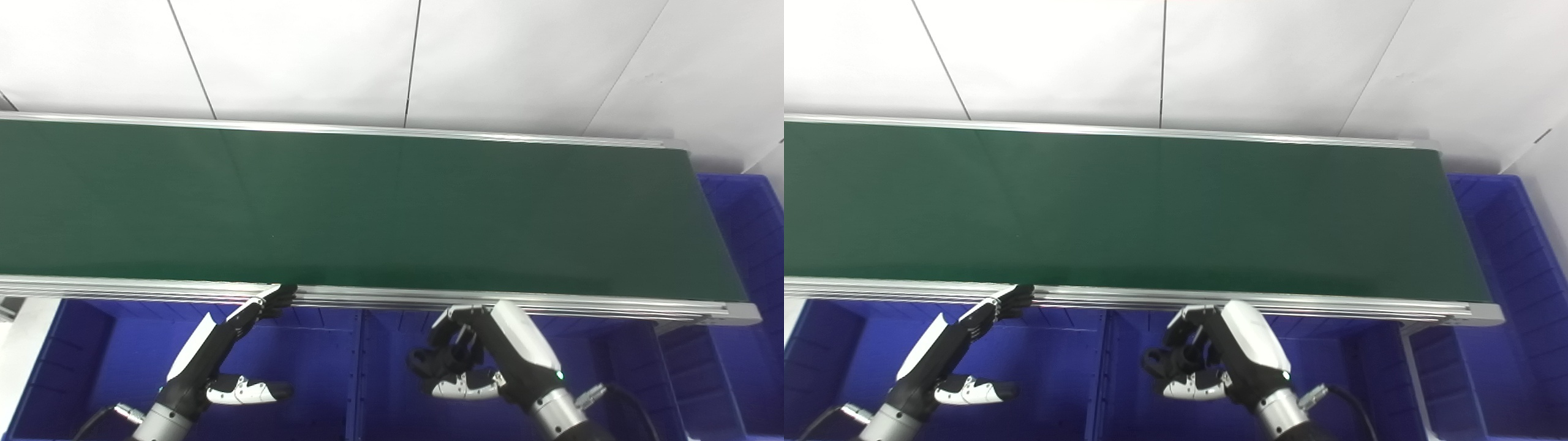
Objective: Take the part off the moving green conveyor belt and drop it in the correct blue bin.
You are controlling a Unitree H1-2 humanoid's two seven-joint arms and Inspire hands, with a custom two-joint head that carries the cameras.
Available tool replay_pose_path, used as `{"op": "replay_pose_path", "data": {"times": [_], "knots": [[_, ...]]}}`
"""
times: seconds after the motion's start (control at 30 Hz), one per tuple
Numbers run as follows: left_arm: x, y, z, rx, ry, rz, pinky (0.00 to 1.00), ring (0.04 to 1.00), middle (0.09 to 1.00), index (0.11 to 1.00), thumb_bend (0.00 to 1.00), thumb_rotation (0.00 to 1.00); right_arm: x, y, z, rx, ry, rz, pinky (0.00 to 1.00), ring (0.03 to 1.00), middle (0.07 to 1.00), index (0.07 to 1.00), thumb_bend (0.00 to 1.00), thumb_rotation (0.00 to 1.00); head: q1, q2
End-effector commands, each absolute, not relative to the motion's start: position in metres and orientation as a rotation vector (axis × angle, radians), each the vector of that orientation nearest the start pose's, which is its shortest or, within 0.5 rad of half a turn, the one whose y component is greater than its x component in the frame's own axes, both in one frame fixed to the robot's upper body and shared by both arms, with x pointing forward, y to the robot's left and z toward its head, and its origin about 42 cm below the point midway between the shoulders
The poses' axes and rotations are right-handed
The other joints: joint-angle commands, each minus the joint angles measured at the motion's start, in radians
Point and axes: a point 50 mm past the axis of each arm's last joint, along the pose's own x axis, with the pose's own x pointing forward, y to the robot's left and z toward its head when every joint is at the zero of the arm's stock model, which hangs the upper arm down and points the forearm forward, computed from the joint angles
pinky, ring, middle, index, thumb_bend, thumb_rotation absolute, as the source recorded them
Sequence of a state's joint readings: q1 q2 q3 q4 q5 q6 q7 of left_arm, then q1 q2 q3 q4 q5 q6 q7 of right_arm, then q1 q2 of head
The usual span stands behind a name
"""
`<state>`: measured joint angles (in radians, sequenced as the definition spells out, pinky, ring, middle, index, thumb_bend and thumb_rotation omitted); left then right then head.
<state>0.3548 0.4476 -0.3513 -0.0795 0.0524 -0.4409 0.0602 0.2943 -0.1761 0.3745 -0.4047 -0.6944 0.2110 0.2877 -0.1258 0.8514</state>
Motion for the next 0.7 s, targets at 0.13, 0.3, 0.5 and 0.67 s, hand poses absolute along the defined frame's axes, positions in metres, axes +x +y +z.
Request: {"op": "replay_pose_path", "data": {"times": [0.13,0.3,0.5,0.67], "knots": [[0.134,0.270,0.074,0.308,-0.134,-0.375,0.81,0.848,0.865,0.859,0.87,0.55,0.171,-0.164,0.089,-0.761,0.078,0.473,0.21,0.282,0.475,0.489,0.53,0.00,0.001,-0.005],[0.132,0.273,0.074,0.304,-0.126,-0.374,0.81,0.851,0.865,0.860,0.88,0.56,0.179,-0.157,0.060,-0.782,0.148,0.466,0.27,0.353,0.442,0.515,0.52,0.00,0.002,-0.005],[0.132,0.275,0.074,0.288,-0.119,-0.377,0.82,0.854,0.867,0.859,0.88,0.54,0.186,-0.150,0.026,-0.833,0.215,0.474,0.33,0.418,0.433,0.530,0.52,0.00,-0.003,-0.005],[0.132,0.274,0.074,0.292,-0.120,-0.379,0.82,0.855,0.867,0.859,0.87,0.54,0.183,-0.151,0.014,-0.841,0.248,0.523,0.32,0.408,0.466,0.514,0.52,0.00,-0.004,-0.006]]}}
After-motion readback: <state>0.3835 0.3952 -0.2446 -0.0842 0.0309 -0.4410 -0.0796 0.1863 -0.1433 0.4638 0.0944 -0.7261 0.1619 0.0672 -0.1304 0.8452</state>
